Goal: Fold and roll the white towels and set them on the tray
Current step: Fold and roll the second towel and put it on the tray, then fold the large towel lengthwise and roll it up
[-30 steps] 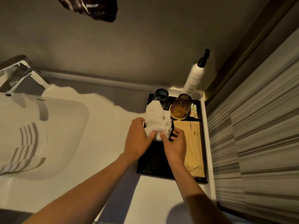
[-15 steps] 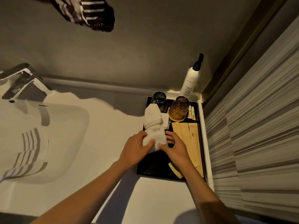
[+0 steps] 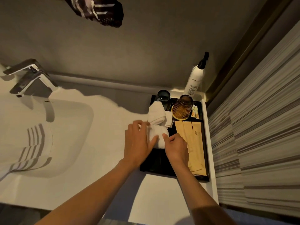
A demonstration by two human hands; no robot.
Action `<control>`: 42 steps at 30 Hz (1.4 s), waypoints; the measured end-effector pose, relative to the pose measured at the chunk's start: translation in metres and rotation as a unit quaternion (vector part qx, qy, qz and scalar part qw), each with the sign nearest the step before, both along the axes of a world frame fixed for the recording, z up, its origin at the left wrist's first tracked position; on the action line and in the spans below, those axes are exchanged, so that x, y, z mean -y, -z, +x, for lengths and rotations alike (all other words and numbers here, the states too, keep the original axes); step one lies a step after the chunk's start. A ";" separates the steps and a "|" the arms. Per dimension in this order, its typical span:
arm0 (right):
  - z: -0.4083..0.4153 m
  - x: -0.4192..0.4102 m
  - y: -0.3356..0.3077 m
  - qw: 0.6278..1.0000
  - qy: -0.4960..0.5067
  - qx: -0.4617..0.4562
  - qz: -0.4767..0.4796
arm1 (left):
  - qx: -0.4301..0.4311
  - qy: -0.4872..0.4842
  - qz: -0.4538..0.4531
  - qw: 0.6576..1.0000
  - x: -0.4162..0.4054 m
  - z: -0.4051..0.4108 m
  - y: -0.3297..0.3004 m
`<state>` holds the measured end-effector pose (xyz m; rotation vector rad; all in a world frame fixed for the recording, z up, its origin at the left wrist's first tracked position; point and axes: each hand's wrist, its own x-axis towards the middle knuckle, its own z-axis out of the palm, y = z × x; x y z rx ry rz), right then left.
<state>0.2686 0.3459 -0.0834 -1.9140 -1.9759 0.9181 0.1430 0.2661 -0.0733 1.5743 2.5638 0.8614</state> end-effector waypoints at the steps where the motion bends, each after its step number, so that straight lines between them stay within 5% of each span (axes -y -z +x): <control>1: 0.000 0.000 0.001 1.000 0.009 -0.007 -0.005 | -0.060 0.084 -0.013 0.995 0.010 -0.002 0.004; 4: -0.001 -0.003 -0.003 1.000 0.007 -0.003 -0.013 | -0.097 0.205 -0.099 0.969 0.022 -0.008 0.009; 13: -0.008 -0.002 -0.004 1.000 0.017 -0.015 0.010 | -0.066 0.145 -0.132 0.978 0.011 -0.005 0.016; 23: 0.027 0.012 -0.028 0.995 0.000 -0.060 0.075 | -0.025 0.186 -0.058 0.981 0.040 -0.012 -0.008; 29: 0.036 0.045 -0.060 0.975 -0.008 -0.118 0.190 | 0.027 0.169 -0.041 0.984 0.079 -0.033 -0.009; 35: -0.034 0.093 -0.091 0.938 -0.167 -0.186 0.240 | 0.073 0.067 -0.092 0.991 0.156 -0.086 -0.009; 42: -0.160 0.187 -0.084 0.892 -0.403 -0.149 0.144 | 0.093 -0.050 -0.123 0.987 0.251 -0.181 0.002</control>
